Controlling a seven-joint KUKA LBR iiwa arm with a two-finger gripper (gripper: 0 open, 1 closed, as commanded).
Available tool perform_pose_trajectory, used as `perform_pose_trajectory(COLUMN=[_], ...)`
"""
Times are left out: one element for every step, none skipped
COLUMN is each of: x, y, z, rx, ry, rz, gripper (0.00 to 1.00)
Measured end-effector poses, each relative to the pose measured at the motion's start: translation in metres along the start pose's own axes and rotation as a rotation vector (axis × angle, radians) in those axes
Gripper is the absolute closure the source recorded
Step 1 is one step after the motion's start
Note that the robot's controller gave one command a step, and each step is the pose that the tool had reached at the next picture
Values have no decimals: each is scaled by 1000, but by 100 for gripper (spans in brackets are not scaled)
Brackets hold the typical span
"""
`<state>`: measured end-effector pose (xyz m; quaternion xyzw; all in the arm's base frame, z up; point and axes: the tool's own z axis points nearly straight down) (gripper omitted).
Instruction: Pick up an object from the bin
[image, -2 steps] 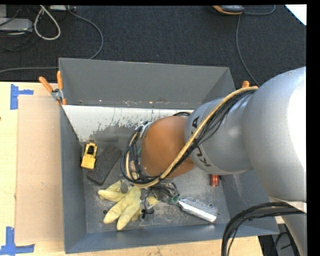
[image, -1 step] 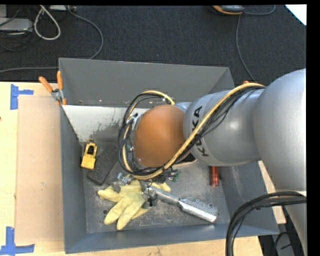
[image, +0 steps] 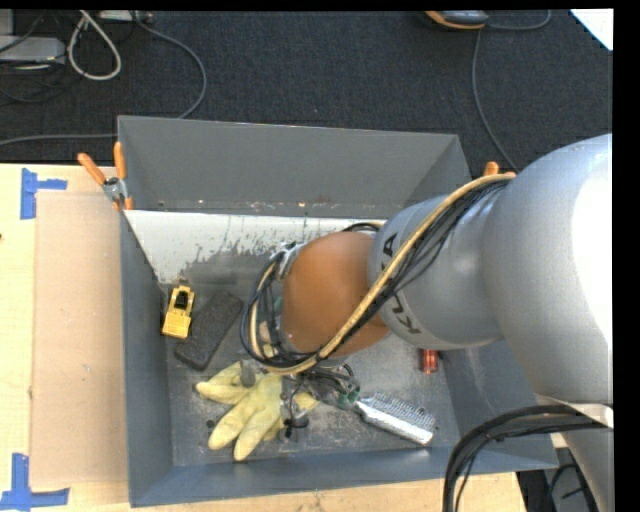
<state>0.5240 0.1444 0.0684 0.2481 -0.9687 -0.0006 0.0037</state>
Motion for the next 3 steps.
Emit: perform_pose_trajectory(x=[-26, -26, -24], y=[-2, -2, -1], z=[-1, -1, -15], rx=[-5, -5, -9], ry=[2, 2, 8], rz=[-493, -491, -490], gripper=[100, 100, 100])
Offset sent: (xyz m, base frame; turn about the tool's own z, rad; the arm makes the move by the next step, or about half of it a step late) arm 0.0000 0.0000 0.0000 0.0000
